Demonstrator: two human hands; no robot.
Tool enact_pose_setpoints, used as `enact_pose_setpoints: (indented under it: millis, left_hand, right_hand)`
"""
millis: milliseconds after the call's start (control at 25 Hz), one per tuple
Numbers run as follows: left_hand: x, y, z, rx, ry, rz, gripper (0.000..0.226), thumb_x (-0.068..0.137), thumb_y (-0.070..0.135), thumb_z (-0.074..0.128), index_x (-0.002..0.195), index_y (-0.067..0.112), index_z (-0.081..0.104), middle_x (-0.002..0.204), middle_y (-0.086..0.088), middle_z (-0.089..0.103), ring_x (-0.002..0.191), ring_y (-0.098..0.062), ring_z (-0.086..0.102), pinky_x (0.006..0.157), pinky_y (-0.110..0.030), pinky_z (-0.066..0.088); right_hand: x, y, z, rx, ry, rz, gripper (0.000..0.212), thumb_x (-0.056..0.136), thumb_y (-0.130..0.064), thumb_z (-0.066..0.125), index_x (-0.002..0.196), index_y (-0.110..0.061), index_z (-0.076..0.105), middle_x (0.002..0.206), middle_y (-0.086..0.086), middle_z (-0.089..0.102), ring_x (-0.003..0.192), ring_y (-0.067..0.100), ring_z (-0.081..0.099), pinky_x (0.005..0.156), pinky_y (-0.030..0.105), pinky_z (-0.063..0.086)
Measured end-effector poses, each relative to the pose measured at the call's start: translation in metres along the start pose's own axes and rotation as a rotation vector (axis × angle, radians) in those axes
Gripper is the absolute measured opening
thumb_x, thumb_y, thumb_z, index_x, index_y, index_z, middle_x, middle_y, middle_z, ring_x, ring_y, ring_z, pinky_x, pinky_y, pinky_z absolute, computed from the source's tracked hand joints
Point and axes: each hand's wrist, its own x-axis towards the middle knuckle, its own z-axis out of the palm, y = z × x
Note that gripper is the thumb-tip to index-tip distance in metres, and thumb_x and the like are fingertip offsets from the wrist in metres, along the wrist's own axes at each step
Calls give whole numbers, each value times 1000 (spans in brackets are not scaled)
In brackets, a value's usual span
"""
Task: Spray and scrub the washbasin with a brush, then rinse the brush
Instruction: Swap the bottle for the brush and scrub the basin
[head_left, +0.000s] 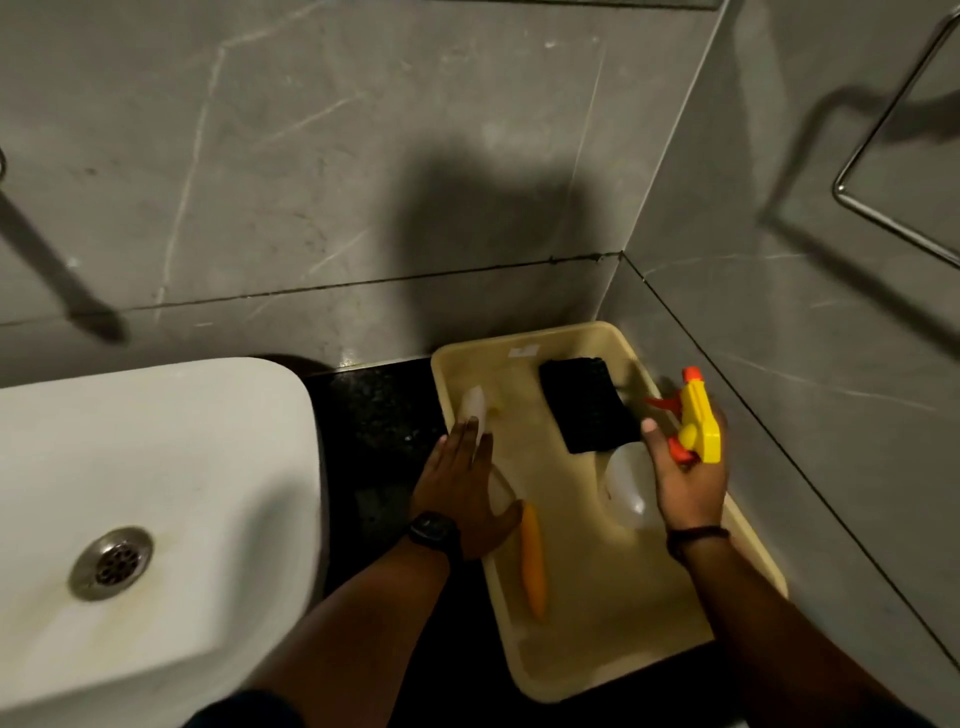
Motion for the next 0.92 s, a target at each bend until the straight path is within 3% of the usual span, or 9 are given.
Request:
enact_pose_setpoints:
  millis: [80,160,200,360,400,480,560,720,920]
  left_hand:
    - [0,1,0,10,-5,-2,93,81,68,33,148,12,1,160,-12,-7,147,-25,-8,120,-41,-5]
    - [1,1,-1,13,-17,8,92,82,66,35,148,12,2,160,-13,-6,147,-25,-8,119,-40,-6]
    - [1,1,-2,14,-23,18,91,82,65,36,148,12,3,160,-13,-4,147,-26,-8,119,-40,-6]
    - [5,-4,-7,-13,-28,61,86,84,61,40,148,14,7,160,-13,3,147,-24,-2,118,-37,-2]
    - [5,-6,-10,-21,-27,64,85,85,61,40,148,14,8,160,-12,5,147,-24,0,119,-37,-1]
    - [4,-10,-17,-28,-27,66,85,84,61,42,147,13,11,159,-13,11,147,-25,5,119,-38,2]
    - [1,-16,-27,-32,-30,70,86,83,63,44,146,13,15,158,-13,16,146,-26,9,119,-39,6]
    - [-15,-37,-52,-75,-1,64,83,80,65,47,144,17,24,157,-11,22,146,-27,12,118,-41,10]
    - [-67,-99,-99,-123,169,2,80,81,64,49,144,19,29,156,-7,26,145,-24,15,118,-35,13]
  right_hand:
    - [-24,4,3,-274,272,122,65,80,-55,60,128,-15,44,125,14,54,115,31,50,96,48,43]
    - [-59,0,16,-562,461,224,66,80,-61,46,113,-5,49,109,26,56,102,42,51,90,54,43]
    - [-75,-3,25,-647,394,213,60,80,-57,46,107,-4,51,103,26,57,96,42,52,86,52,43]
    - [-98,-4,61,-604,-483,374,48,80,-42,61,118,-15,49,116,9,55,106,31,54,89,47,49]
    - [-98,0,66,-623,-629,398,50,82,-39,60,123,-14,47,120,9,54,109,31,53,92,46,48]
    - [-94,4,72,-711,-717,418,55,85,-31,56,133,-10,38,129,14,51,116,33,51,99,45,45]
    - [-88,1,74,-741,-654,451,57,86,-25,55,136,-6,34,132,18,50,118,36,50,99,42,42]
    - [-75,-23,65,-686,-465,483,41,82,-30,51,117,-7,51,114,20,62,101,39,58,86,41,45]
    - [-85,-81,56,-695,-240,188,30,81,-19,57,104,-3,48,101,23,59,90,45,58,69,40,43]
